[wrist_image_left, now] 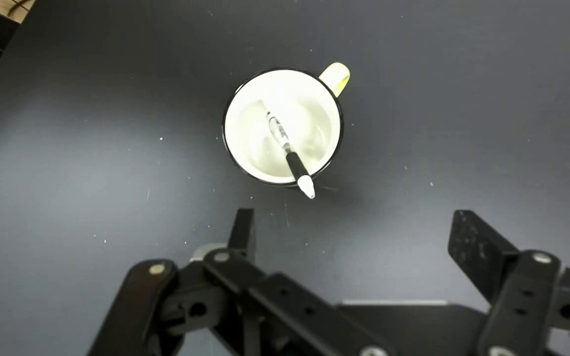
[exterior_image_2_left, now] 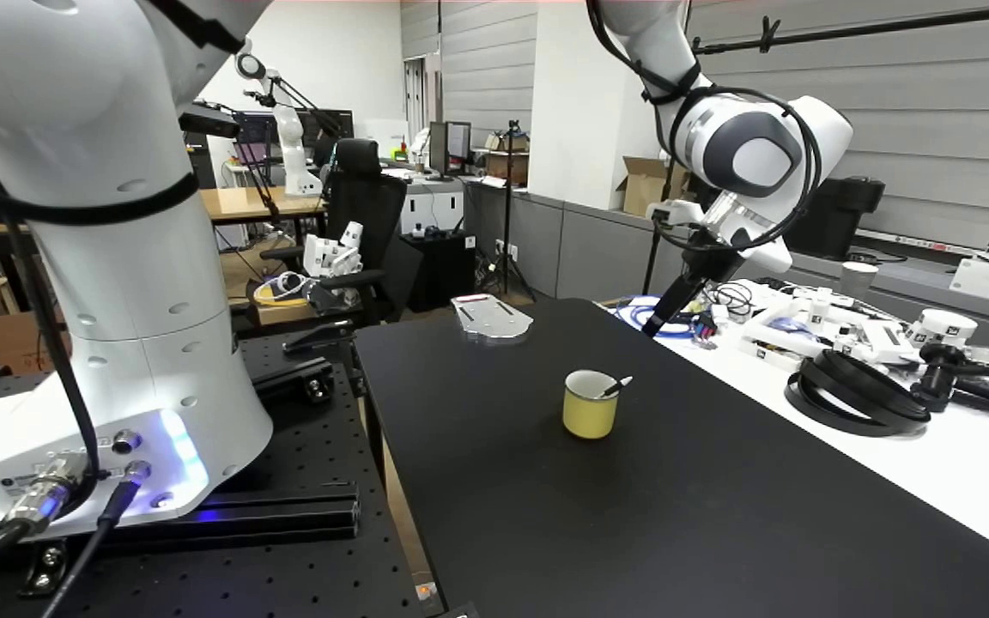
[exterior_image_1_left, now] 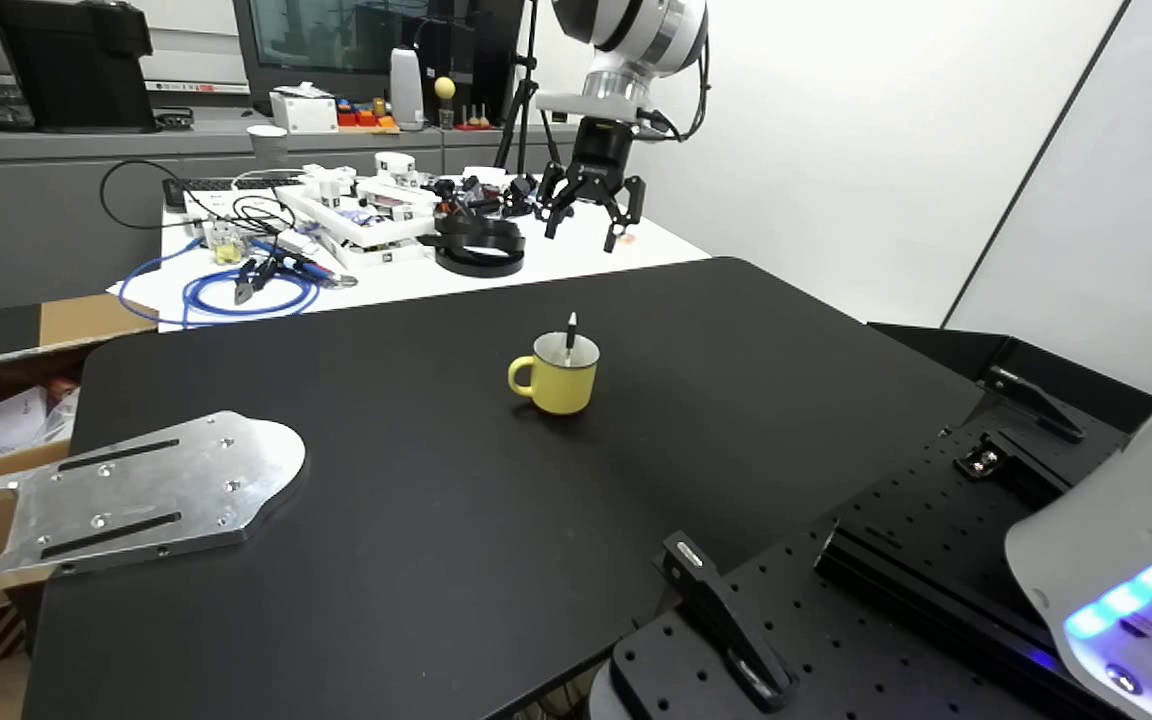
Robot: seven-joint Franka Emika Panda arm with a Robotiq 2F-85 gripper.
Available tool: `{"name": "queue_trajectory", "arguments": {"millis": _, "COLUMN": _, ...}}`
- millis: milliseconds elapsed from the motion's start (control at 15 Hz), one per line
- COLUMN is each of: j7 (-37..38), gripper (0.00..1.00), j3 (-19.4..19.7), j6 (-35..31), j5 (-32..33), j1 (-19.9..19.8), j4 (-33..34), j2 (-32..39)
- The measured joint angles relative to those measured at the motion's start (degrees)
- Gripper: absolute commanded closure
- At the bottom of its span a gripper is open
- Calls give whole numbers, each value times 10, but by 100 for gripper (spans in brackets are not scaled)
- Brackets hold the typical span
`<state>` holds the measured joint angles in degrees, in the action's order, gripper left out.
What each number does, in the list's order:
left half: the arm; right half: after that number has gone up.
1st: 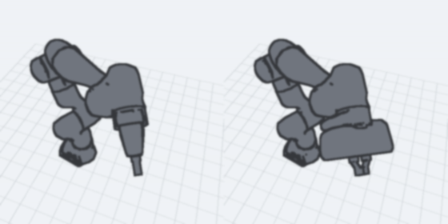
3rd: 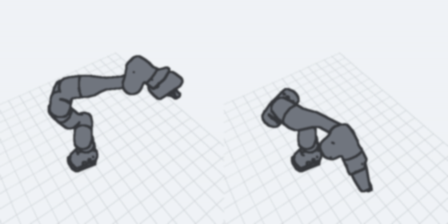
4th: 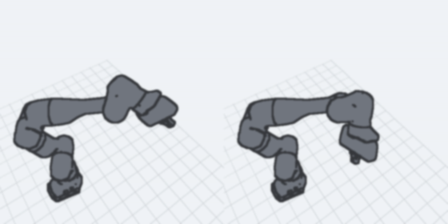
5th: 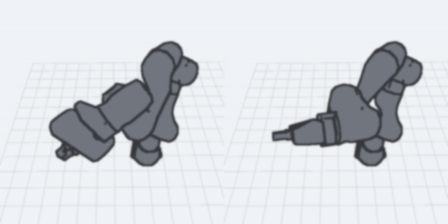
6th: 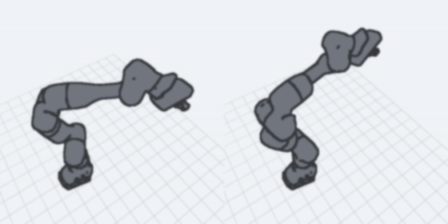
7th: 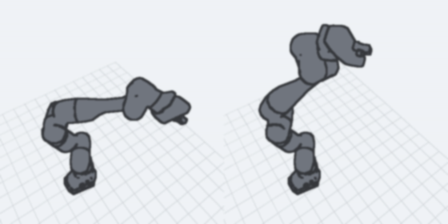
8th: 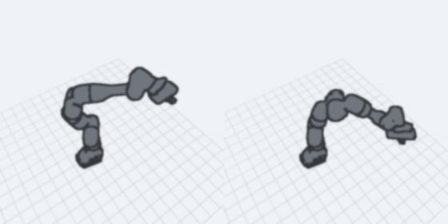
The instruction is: Pick up the pen in the cup and put it on the table
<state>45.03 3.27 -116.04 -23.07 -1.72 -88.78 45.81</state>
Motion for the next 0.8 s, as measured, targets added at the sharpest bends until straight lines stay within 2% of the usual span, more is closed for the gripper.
{"name": "queue_trajectory", "arguments": {"millis": 800, "j7": 21, "gripper": 0, "j3": 20, "j6": 60, "j5": 18, "j1": -4, "j4": 57, "j2": 73}}
